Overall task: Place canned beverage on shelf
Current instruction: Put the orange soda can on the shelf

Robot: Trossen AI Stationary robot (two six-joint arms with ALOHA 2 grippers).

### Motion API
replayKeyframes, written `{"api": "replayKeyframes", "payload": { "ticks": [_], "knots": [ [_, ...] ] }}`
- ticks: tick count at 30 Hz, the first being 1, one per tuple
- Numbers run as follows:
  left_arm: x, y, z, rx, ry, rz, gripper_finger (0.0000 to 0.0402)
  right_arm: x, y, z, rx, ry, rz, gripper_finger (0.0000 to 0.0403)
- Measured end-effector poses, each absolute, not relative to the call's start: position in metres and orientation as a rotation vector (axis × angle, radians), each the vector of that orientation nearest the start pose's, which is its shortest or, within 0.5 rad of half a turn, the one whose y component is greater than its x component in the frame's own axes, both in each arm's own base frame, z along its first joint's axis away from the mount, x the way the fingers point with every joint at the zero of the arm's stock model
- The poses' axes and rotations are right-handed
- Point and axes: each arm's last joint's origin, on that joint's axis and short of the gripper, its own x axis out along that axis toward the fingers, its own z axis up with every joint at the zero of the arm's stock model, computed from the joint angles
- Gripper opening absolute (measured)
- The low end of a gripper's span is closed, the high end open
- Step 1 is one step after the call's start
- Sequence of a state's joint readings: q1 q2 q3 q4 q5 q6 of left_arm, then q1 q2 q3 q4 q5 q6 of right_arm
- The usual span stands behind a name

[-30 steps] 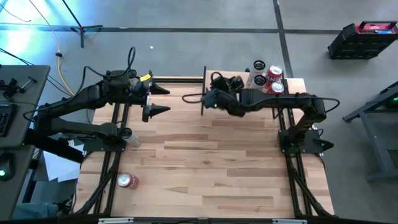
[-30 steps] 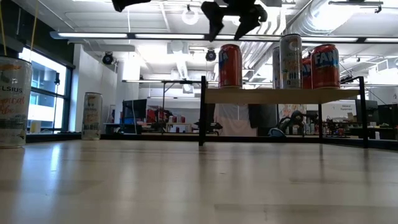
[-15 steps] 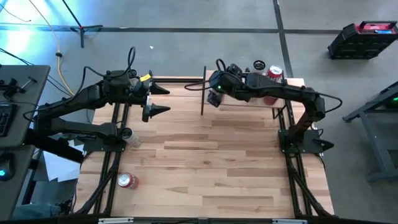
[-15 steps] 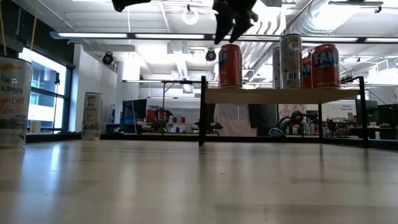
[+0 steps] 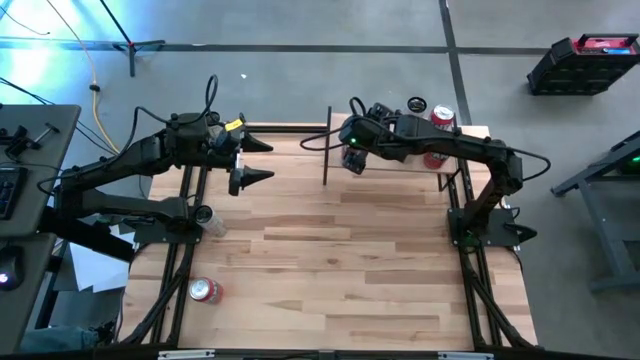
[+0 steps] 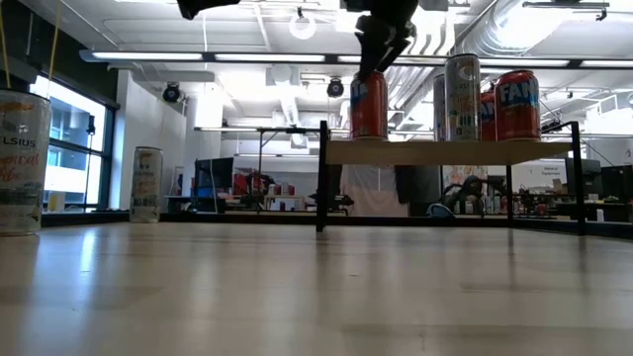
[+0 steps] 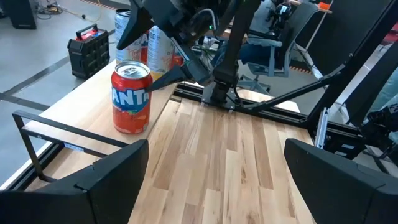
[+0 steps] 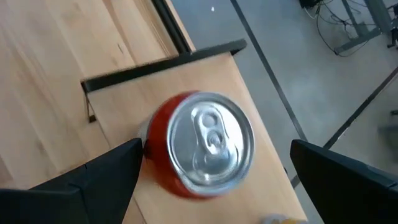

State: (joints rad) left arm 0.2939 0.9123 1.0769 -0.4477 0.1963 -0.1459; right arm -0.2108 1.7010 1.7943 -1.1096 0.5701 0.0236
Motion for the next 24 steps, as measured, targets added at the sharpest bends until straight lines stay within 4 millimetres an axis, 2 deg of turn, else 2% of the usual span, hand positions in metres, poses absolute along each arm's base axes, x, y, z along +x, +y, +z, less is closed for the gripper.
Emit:
{"api": "replayKeyframes", "payload": {
  "ticks": [11,18,24],
  "knots": [
    [0.176,0.047,0.385,-0.215,0.268,0.116,0.0365,0.311,-0.086,0.379,-0.207,1.06,-0.785,0.0394],
    [0.176,0.047,0.385,-0.224,0.268,0.118,0.0365,0.331,-0.085,0.387,-0.23,0.891,-0.684,0.0394],
    [0.176,0.047,0.385,-0.276,0.265,0.125,0.0365,0.339,-0.099,0.374,-0.263,0.954,-0.67,0.0394]
  ]
}}
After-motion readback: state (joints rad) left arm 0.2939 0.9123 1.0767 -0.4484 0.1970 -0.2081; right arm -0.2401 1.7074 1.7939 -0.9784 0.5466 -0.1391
